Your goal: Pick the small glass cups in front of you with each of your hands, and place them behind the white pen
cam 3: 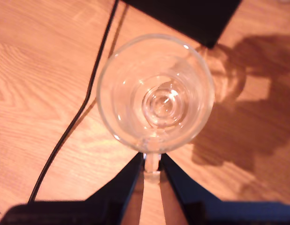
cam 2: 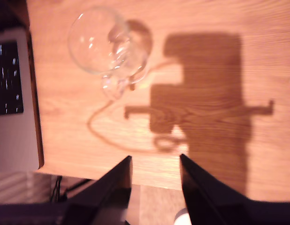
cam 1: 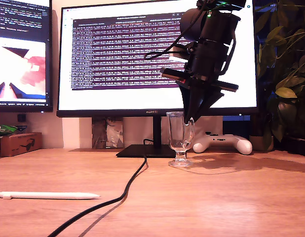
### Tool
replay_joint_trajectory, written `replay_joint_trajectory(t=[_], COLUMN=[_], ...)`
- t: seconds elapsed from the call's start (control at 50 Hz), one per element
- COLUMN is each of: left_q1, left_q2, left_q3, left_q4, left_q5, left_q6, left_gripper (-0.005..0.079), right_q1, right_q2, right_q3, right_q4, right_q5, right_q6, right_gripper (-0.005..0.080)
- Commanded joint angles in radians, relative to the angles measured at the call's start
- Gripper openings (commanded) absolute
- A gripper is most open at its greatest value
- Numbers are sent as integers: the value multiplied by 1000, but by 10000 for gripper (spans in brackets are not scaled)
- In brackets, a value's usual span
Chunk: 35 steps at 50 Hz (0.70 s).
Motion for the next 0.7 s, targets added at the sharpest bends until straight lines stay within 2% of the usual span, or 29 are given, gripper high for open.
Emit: replay_joint_trajectory(t=[0.0, 0.42, 0.68], left_q1=[10, 150, 216], left_q2=[23, 160, 231], left_q3=[7, 7, 7], left_q4=[29, 108, 150], left_q5=[-3, 3, 75], left_q6=[-1, 9, 22], left_gripper=[293, 292, 292], right_q1=[5, 5, 5], right_q2=[21, 21, 21], right_q3=[3, 3, 3], right_q4=[15, 18, 21], right_q5=[-4, -4, -5], right_q6=[-13, -57, -68], right_gripper=[-13, -13, -13])
